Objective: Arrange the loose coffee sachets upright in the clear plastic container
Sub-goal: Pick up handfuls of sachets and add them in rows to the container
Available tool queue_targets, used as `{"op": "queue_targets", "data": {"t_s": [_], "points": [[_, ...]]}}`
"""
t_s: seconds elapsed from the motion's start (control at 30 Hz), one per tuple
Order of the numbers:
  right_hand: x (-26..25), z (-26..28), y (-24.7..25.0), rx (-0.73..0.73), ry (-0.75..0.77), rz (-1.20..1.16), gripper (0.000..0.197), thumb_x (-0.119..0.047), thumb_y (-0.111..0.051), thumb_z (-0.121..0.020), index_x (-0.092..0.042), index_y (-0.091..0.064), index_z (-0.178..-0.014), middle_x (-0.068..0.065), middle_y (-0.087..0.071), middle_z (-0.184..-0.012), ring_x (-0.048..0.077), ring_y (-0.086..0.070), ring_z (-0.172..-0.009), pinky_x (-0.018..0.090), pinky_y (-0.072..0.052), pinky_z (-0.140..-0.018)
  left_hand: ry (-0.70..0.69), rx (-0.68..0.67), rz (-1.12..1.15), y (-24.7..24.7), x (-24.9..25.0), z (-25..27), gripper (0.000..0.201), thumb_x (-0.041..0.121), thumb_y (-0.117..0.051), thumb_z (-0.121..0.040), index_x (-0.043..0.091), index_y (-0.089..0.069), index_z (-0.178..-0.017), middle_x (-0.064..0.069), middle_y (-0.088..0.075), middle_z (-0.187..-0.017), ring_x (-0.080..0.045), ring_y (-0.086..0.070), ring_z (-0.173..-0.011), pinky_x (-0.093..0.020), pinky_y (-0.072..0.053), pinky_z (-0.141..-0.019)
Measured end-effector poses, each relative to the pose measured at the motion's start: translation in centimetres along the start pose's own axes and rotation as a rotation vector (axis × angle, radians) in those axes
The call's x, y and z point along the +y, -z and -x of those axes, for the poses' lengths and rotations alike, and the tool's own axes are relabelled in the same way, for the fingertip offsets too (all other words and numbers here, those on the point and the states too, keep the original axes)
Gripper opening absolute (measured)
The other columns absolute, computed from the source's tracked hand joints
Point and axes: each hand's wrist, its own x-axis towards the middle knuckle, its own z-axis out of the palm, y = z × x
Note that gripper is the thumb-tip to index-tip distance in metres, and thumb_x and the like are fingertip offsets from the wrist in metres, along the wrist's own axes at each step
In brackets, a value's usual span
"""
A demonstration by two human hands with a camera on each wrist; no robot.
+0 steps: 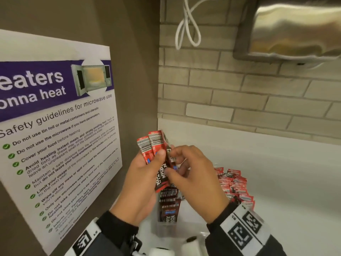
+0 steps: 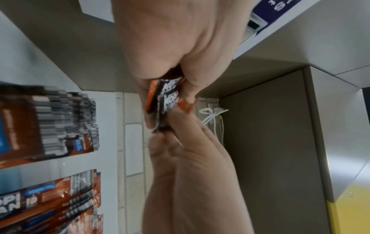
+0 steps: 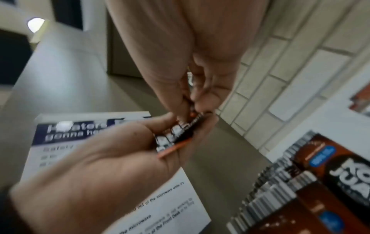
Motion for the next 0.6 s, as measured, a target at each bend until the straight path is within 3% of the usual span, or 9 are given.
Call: {"op": "queue_targets", "data": {"t_s": [0.1,0.2,0.27,0.37,0.43,0.5,0.6], "points": [[-0.2,0.1,0.0,-0.071,-0.009,-0.004,0.031,-0.018,-0.063,-0.086,-0.028,-0.061,-0.115,-0.011,-0.047,-0.095,0.004,-0.051,-0.080,0.008,-0.042,-0.071,0.033,-0.059,0.019,0.0,0.6,0.0,0.027,0.015,-0.053,-0.090,0.011,-0.064,-0.114,-0.007,-0.073,-0.106,-0.021,-0.071,-0.092,-0.029,-0.058,-0.068],[-0.4,-0.2,0.4,-0.064,-0.078,-0.102,0.030,-0.007,-0.055,-0.090,-0.028,-0.064,-0.109,-0.007,-0.048,-0.098,0.002,-0.051,-0.081,0.008,-0.043,-0.071,0.059,-0.142,-0.057,0.7,1.1,-0.1,0.035,-0.005,-0.051,-0.089,0.013,-0.062,-0.117,-0.003,-0.072,-0.110,-0.021,-0.069,-0.097,-0.033,-0.056,-0.076],[-0.6,-0.5,0.7,-0.010,-0.110,-0.140,0.032,-0.005,-0.054,-0.089,-0.033,-0.064,-0.100,-0.008,-0.047,-0.100,0.000,-0.050,-0.079,0.010,-0.043,-0.070,0.095,-0.192,-0.110,1.2,1.2,-0.1,0.042,-0.012,-0.050,-0.086,0.016,-0.062,-0.113,-0.005,-0.073,-0.104,-0.021,-0.070,-0.089,-0.033,-0.053,-0.072],[-0.5,-1.5,1.6,0.067,-0.116,-0.158,0.038,-0.009,-0.060,-0.087,-0.040,-0.056,-0.110,-0.015,-0.049,-0.105,-0.001,-0.053,-0.079,0.011,-0.046,-0.067,0.131,-0.282,-0.216,1.1,1.4,0.2,0.038,-0.010,-0.052,-0.087,0.017,-0.062,-0.111,-0.008,-0.074,-0.095,-0.021,-0.070,-0.082,-0.035,-0.054,-0.075],[-0.1,-2.4,2.4,0.087,-0.146,-0.248,0.042,-0.004,-0.061,-0.086,-0.034,-0.055,-0.114,-0.006,-0.056,-0.095,0.003,-0.057,-0.074,0.014,-0.047,-0.059,0.124,-0.290,-0.242,1.1,1.3,0.3,0.031,-0.002,-0.057,-0.087,0.018,-0.062,-0.110,-0.006,-0.074,-0.093,-0.020,-0.071,-0.081,-0.034,-0.054,-0.074],[0.2,-2.7,3.0,0.120,-0.191,-0.374,0.035,0.004,-0.061,-0.084,-0.023,-0.061,-0.105,0.006,-0.056,-0.088,0.014,-0.060,-0.071,0.017,-0.048,-0.054,0.097,-0.240,-0.197,1.2,1.5,0.3,0.024,0.011,-0.064,-0.083,0.016,-0.064,-0.106,-0.006,-0.073,-0.088,-0.016,-0.068,-0.069,-0.028,-0.053,-0.064],[0.3,-2.0,3.0,0.176,-0.253,-0.555,0.019,0.007,-0.059,-0.084,-0.011,-0.058,-0.091,0.006,-0.051,-0.083,0.013,-0.063,-0.067,0.023,-0.055,-0.056,0.037,-0.154,-0.090,1.3,1.6,0.0,0.028,0.017,-0.068,-0.071,0.011,-0.067,-0.099,-0.003,-0.070,-0.080,-0.007,-0.058,-0.059,-0.019,-0.049,-0.054]]}}
